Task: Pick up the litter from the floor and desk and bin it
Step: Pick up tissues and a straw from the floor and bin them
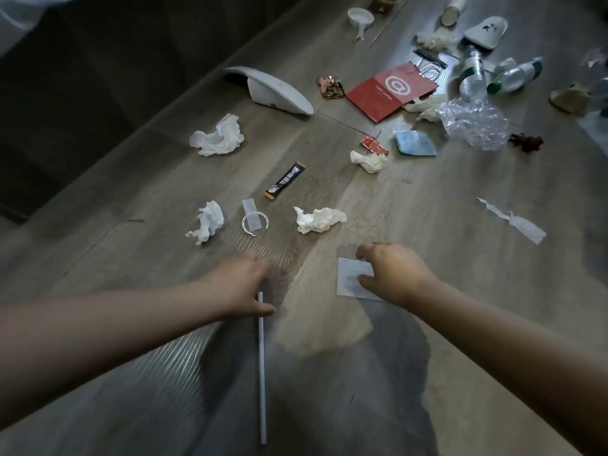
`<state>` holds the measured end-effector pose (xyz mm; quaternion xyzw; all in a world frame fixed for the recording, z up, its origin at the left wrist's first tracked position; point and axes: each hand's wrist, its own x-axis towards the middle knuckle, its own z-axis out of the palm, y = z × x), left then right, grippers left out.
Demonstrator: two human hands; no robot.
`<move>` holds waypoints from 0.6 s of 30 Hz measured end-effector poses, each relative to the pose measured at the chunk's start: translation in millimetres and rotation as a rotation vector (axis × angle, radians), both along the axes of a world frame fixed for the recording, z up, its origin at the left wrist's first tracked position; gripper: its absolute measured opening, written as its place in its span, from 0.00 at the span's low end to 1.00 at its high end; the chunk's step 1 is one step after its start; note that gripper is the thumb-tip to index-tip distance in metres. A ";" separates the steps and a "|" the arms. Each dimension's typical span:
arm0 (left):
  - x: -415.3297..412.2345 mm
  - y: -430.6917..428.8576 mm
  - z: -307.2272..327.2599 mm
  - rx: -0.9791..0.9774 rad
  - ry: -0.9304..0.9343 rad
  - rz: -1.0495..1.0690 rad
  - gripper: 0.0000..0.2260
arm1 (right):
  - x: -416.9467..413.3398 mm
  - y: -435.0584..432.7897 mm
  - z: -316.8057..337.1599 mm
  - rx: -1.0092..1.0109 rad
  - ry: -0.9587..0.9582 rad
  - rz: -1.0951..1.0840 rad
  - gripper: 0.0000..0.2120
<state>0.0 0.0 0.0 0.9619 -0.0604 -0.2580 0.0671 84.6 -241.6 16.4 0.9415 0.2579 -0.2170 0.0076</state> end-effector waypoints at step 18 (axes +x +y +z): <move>9.2 -7.1 -25.6 0.221 0.041 0.092 0.18 | 1.7 2.7 -26.2 -0.053 0.060 -0.010 0.16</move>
